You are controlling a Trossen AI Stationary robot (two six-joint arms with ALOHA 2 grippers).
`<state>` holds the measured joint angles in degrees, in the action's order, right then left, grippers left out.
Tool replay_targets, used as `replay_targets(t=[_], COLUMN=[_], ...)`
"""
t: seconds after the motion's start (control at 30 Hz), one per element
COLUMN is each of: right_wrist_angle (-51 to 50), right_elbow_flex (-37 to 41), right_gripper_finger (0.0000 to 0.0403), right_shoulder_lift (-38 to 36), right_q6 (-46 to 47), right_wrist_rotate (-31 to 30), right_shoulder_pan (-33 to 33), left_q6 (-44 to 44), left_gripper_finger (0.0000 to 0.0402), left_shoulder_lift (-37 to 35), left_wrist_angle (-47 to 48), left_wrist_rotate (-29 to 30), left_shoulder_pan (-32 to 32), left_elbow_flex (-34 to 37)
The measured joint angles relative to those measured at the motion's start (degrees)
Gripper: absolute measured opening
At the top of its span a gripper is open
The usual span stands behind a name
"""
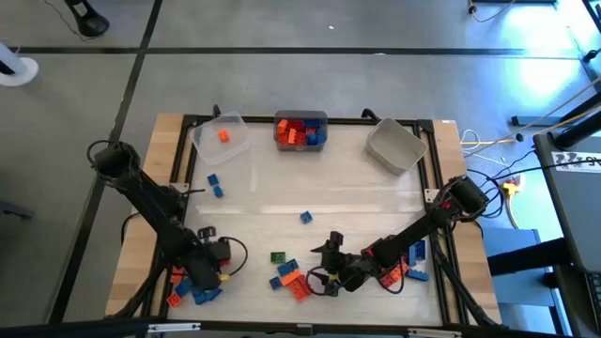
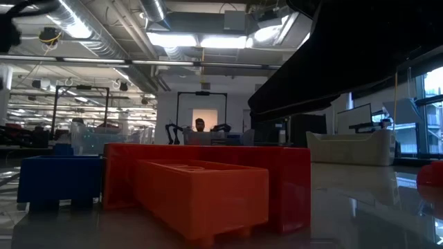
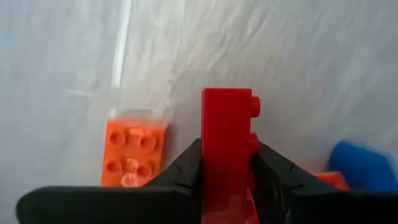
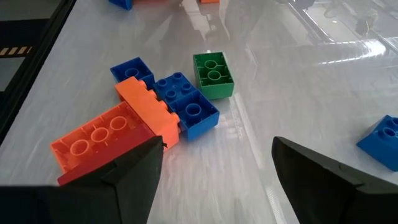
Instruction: Sort blocks by size
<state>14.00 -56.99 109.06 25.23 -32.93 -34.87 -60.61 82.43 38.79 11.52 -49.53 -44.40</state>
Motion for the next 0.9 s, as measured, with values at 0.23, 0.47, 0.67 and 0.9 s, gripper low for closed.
replay_targets(t=[0.23,0.47,0.67,0.9], right_wrist_angle=[0.00,-0.01,-0.01,0.00], right_elbow_flex=[0.00,-0.01,0.00,0.00], right_gripper_finger=[0.0298,0.0298,0.0298,0.0298], right_shoulder_lift=[0.00,0.00,0.00,0.00], right_q6=[0.00,0.00,0.00,-0.02], right_wrist_rotate=[-0.02,-0.02,-0.02,-0.02], right_shoulder_pan=[0.00,0.00,0.00,0.00], left_q6=[11.88,22.51,33.34,47.01], left_gripper_finger=[0.0078,0.0093,0.0086,0.0090], left_shoulder_lift=[-2.95,-3.59,-3.56,-3.16], left_wrist_angle=[-0.44,-2.95,-8.28,-18.11], left_wrist_rotate=[5.65,10.93,11.13,9.74], left_shoulder_pan=[8.41,20.48,32.41,44.65], left_elbow_flex=[-5.70,-9.07,-9.09,-9.12])
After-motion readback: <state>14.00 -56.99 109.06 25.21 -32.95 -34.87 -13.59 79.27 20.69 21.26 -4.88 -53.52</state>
